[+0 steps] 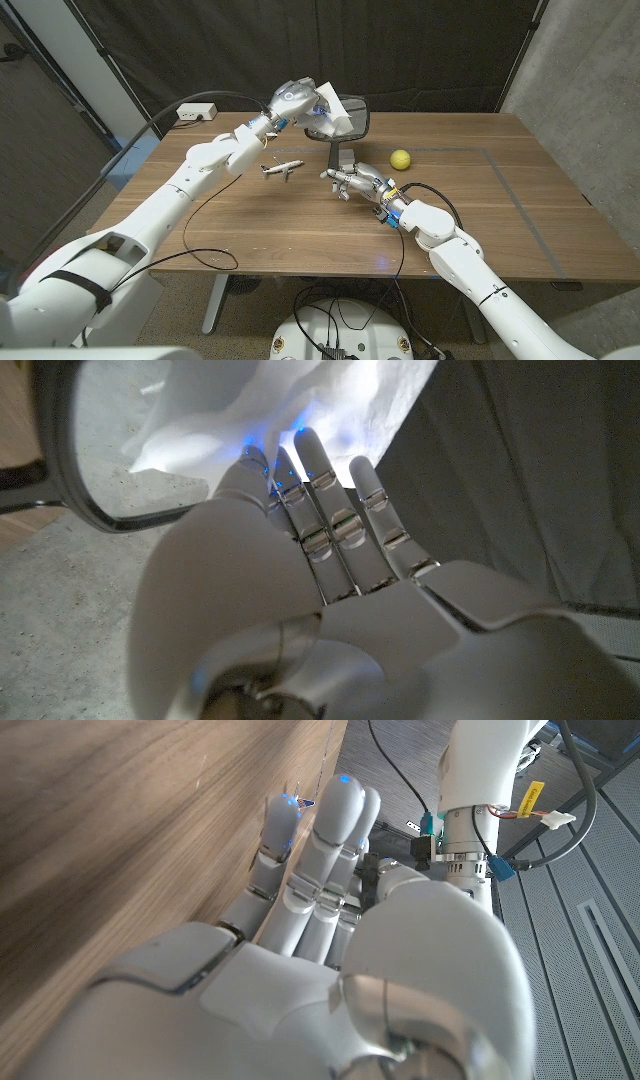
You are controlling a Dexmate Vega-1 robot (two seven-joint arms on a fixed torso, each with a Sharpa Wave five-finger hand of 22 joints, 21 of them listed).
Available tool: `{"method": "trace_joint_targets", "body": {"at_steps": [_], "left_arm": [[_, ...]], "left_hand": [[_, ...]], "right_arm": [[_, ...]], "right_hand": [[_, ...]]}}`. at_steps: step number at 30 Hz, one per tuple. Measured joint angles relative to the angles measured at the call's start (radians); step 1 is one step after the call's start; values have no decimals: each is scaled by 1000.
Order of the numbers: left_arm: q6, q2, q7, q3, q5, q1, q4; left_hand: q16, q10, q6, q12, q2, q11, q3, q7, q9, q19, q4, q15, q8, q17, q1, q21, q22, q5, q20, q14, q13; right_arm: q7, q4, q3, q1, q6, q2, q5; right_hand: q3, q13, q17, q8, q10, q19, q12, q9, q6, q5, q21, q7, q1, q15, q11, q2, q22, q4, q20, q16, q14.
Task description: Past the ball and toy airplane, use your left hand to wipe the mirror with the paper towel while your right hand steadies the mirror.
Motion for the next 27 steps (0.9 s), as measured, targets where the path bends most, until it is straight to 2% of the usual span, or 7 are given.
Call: {"method": "trace_joint_targets", "body": {"at_steps": [5, 11, 19, 27], "left_arm": [[46, -13, 110, 15, 20, -11, 29], [75, -15, 143, 36, 24, -20, 41], [77, 2, 57, 56, 15, -26, 16], [-10, 17, -150, 66, -66, -45, -3]], "left_hand": [[-3, 1, 0, 0, 0, 1, 4, 0, 0, 0, 4, -5, -2, 5, 0, 0, -3, 0, 0, 5, 5], [-3, 2, 2, 0, 0, 1, 1, 1, 0, 0, 7, -4, -2, 5, 0, 0, -9, 0, 0, 7, 5], [-11, 8, 9, -8, 0, 2, 1, -2, 1, -4, 7, -6, -5, 5, 0, 0, -15, 0, -4, 10, 9], [-11, 8, 9, -12, 0, 2, 1, -2, 1, -6, 7, -7, -6, 9, 0, 0, -19, 0, -6, 11, 10]], "right_arm": [[1, 0, 1, -2, 3, -1, 2], [2, 0, 3, -6, 5, -1, 4], [0, -4, 6, -10, 9, -1, 7], [-4, -7, 10, -15, 11, -1, 10]], "right_hand": [[0, 0, 0, -1, 0, 0, 0, 0, 0, 0, 7, 0, 10, 0, 0, 2, 0, 0, 0, 0, 0], [0, -1, 0, -4, 0, 0, 0, 0, 0, 0, 7, 0, 21, 0, 0, 8, -5, 0, 0, -3, 0], [-4, 0, 0, -4, 0, 0, 0, 0, 0, -1, 7, 0, 19, 0, 0, 10, -9, 4, 0, -3, 0], [-7, 5, 0, -6, 0, 0, 0, -1, 0, 2, 7, 0, 17, 0, 0, 12, -14, 7, 0, -3, 0]]}}
